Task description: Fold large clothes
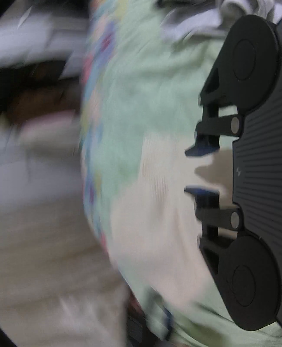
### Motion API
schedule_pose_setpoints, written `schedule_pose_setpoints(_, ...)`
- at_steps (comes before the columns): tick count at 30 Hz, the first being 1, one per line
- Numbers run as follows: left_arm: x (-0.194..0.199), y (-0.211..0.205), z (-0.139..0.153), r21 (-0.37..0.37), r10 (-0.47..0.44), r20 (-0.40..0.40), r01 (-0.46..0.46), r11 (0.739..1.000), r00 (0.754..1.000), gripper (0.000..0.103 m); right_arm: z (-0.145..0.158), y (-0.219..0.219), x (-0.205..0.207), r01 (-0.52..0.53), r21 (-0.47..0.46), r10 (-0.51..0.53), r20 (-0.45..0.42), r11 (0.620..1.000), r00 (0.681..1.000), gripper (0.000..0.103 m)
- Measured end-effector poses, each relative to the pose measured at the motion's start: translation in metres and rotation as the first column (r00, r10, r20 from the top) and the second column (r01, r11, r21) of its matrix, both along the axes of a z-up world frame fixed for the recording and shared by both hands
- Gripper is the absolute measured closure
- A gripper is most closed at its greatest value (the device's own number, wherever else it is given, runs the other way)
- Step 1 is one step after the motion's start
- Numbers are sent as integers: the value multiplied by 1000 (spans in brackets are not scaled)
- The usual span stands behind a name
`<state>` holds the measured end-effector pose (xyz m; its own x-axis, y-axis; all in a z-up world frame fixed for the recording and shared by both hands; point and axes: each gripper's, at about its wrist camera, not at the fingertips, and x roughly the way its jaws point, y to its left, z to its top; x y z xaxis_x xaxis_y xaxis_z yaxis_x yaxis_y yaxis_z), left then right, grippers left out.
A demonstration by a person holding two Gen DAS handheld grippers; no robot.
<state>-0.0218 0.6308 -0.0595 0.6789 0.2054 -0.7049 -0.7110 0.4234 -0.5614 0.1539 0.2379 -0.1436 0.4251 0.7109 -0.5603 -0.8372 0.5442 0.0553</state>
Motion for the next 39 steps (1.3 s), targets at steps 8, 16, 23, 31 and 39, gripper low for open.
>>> schedule_pose_setpoints(8, -34, 9, -8, -154, 28, 112, -10, 988, 993, 13, -27, 107, -99, -242, -320, 344, 314, 916, 885, 40)
schedule_pose_setpoints(16, -21, 7, -12, -222, -33, 174, 72, 972, 984, 13, -8, 96, -26, -79, -27, 79, -4, 997, 997, 83)
schedule_pose_setpoints(23, 4, -10, -5, -247, -77, 299, 155, 957, 951, 2, 0, 63, 23, -17, 204, 79, -297, 979, 952, 83)
schedule_pose_setpoints(31, 64, -37, -23, -151, -64, 197, 95, 984, 978, 49, 6, 74, 16, -100, 174, 131, -177, 980, 976, 82)
schedule_pose_setpoints(39, 61, -37, -15, -105, -60, 226, 86, 991, 972, 58, -12, 71, -39, -87, -92, 106, 222, 992, 969, 22)
